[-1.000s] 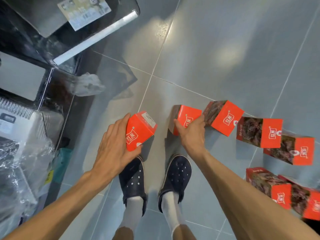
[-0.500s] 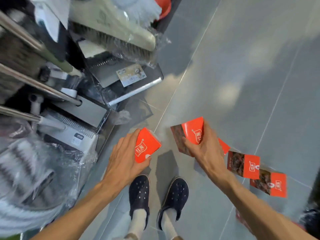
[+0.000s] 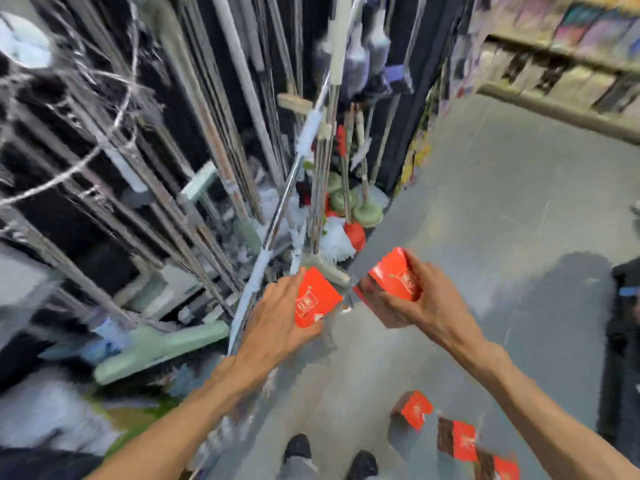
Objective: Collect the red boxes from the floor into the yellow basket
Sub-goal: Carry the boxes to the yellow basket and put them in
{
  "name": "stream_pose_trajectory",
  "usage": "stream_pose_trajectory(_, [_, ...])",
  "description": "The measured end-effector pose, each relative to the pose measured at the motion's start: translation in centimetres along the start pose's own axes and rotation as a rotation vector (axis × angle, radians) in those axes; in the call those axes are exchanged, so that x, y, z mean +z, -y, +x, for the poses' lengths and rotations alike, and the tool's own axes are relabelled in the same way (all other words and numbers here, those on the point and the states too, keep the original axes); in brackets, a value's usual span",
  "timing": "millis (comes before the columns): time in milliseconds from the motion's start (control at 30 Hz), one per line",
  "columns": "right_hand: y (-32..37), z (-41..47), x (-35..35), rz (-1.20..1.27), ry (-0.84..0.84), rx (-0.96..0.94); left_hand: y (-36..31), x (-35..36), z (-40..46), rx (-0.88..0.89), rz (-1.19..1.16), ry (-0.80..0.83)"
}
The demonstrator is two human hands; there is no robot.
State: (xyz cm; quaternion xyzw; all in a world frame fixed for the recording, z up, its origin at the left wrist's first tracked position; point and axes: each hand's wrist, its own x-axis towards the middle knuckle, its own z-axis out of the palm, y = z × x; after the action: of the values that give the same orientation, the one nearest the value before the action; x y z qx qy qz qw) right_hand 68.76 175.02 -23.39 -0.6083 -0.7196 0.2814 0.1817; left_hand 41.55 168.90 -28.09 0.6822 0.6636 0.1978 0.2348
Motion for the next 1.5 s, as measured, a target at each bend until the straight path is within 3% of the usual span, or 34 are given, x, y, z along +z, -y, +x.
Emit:
stream_pose_trajectory(200, [9.6,-0.6,-5.5,-0.061,0.084,-0.265,-3.2,-10.7,-5.8,-0.038,0.067,-0.177])
stream_pose_trajectory(433, [17.9,0.6,-4.4,-0.204,0.317,-0.668,-4.6,-14.6,-16.0,-0.369,0.067,-0.406])
stream_pose_trajectory(667, [28.7,-5.6,1.4,-0.271,0.599,-1.087,-9.2,-14.2,-31.6,-0.867,0.084,-0.741])
stream_pose_trajectory(833, [35.9,-17.2,6.6,-0.198,0.817,-1.347,-13.6,-12.8,-44.8,-1.171,0.093,-0.958])
stream_pose_trajectory(1133, [44.7,-46.4,12.0,-0.171,1.132,-1.768,-23.3,-9.4,-70.3,-1.541,0.16,-1.252])
stream_pose_trajectory(1500, [50.8,-81.3,17.9,-0.096,1.429,-2.085,-30.5,-5.9,-100.6,-1.916,0.293,-1.217])
